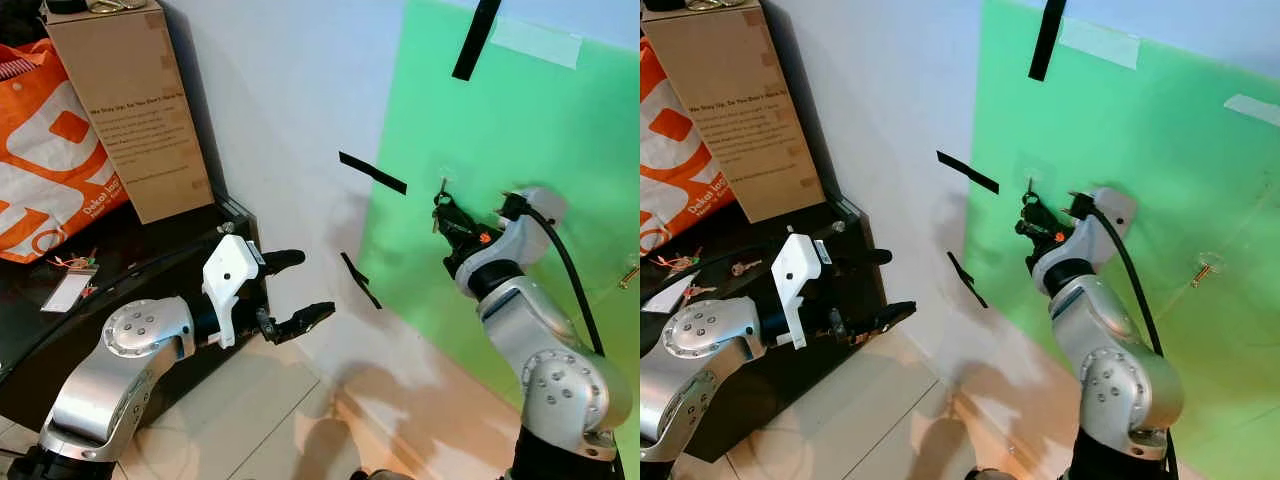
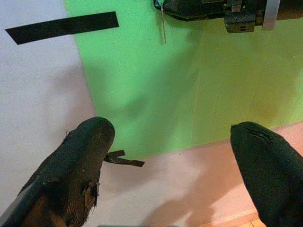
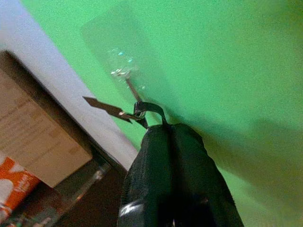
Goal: Hang keys on a hook
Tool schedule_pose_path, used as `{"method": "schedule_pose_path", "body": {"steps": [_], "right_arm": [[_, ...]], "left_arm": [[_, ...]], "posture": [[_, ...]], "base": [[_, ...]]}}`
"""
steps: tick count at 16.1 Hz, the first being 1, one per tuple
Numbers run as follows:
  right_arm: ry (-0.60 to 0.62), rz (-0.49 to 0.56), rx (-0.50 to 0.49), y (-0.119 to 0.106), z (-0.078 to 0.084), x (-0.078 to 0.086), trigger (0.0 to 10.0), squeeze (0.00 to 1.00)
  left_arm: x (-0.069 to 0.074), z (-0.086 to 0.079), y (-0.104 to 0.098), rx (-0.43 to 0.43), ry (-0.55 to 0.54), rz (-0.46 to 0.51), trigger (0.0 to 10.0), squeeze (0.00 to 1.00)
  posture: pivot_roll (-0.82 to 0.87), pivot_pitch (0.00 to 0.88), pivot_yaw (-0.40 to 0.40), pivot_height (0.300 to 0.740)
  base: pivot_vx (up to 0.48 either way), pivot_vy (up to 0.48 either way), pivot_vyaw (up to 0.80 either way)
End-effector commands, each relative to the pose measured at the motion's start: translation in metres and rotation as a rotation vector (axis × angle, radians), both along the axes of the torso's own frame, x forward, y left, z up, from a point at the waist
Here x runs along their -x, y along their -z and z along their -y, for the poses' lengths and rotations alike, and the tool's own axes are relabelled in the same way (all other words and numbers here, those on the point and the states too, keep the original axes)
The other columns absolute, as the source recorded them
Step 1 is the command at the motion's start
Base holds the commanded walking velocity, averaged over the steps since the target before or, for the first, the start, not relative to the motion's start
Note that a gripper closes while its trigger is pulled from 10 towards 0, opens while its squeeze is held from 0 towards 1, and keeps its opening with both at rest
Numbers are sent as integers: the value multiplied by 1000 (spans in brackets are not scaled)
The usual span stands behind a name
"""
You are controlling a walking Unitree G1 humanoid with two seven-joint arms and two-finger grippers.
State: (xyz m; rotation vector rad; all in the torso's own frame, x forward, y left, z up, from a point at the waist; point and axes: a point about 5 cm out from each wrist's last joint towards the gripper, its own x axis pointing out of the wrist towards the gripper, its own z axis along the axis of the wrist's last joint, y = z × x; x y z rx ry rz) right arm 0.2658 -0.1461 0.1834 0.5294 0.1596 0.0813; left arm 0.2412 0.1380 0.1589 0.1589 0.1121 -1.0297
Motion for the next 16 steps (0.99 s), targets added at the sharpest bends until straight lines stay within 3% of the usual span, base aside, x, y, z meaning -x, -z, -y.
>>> {"method": "schedule_pose_path", "body": {"steps": [1, 5, 10, 11, 12, 16], "right_arm": [[8, -45, -87, 6, -7, 1, 10000, 0], [23, -66, -167, 7, -5, 1, 10000, 0], [-23, -86, -107, 9, -8, 2, 10000, 0], [-31, -94, -97, 10, -9, 2, 10000, 55], [-31, -107, -79, 12, -9, 3, 10000, 1000], [-6, -111, -34, 15, -5, 3, 10000, 1000]], "left_arm": [[2, 3, -3, 1, 24, 4, 10000, 0], [2, 3, -3, 0, 28, 5, 10000, 0], [2, 3, -4, 2, 27, 14, 10000, 0], [2, 3, -4, 3, 27, 15, 10000, 0], [2, 3, -4, 4, 27, 14, 10000, 0], [2, 4, -4, 7, 28, 12, 10000, 0]], "posture": [[-44, 0, -1, 740], [-44, 0, -1, 740], [-41, 0, -3, 740], [-41, 0, -4, 740], [-41, 0, -4, 740], [-46, 0, -1, 740]], "base": [[0, 0, 0], [0, 0, 0], [0, 0, 0], [0, 0, 0], [0, 0, 0], [0, 0, 0]]}}
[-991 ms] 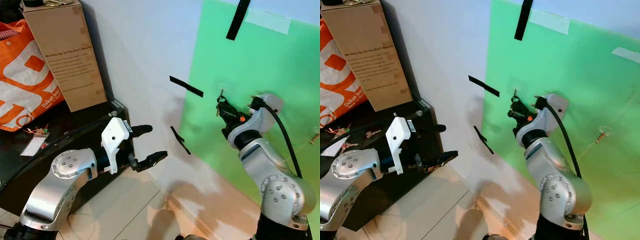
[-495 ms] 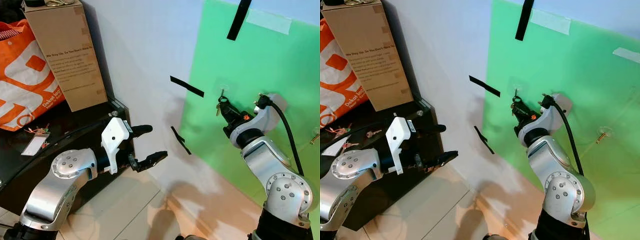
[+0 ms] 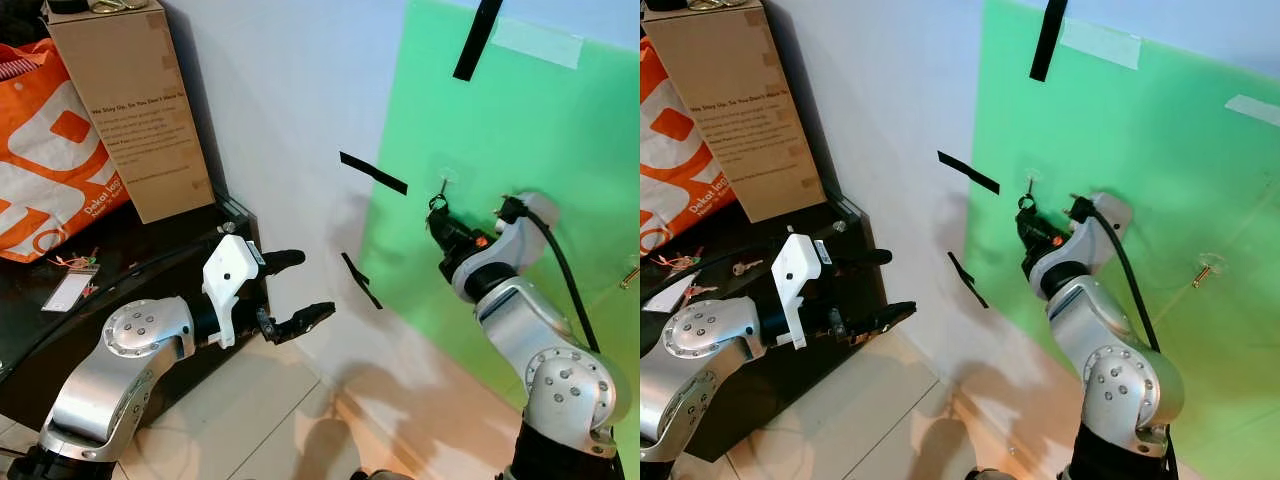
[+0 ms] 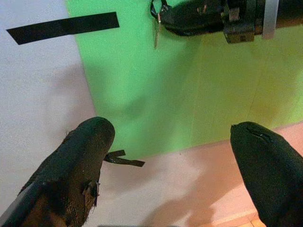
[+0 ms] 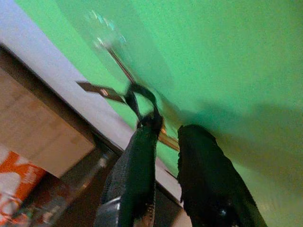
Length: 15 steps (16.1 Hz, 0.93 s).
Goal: Hang keys on a hook
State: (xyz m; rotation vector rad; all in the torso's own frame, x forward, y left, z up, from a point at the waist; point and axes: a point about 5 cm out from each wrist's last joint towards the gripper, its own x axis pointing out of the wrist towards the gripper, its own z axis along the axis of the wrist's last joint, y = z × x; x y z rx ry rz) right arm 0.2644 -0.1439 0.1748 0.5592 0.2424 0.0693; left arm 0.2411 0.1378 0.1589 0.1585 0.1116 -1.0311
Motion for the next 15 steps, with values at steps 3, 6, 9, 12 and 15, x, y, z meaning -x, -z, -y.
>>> {"method": "schedule_pose_path", "body": {"steps": [3, 6, 9, 12, 15], "right_arm": [[-8, 17, -28, 4, -2, 4, 10000, 1000], [-134, 88, 116, -2, 0, 11, 10000, 1000], [-224, 120, 256, 2, -4, 23, 10000, 1000], [-239, 91, 339, 20, -5, 32, 10000, 1000], [-202, 104, 338, 23, -4, 29, 10000, 1000]], "left_arm": [[2, 4, -4, 8, 25, 11, 10000, 0], [2, 4, -4, 17, 17, 10, 10000, 0], [1, 4, -3, 29, 7, 8, 10000, 0], [1, 1, -3, 62, -51, 0, 10000, 0], [-6, -12, 4, 38, -247, -1, 10000, 0]], "posture": [[-47, 0, -1, 740], [-46, 0, -5, 740], [-52, 0, -3, 740], [-52, 0, -9, 740], [-52, 0, -9, 740]], "base": [[0, 0, 0], [0, 0, 0], [0, 0, 0], [0, 0, 683], [0, 0, 800]]}}
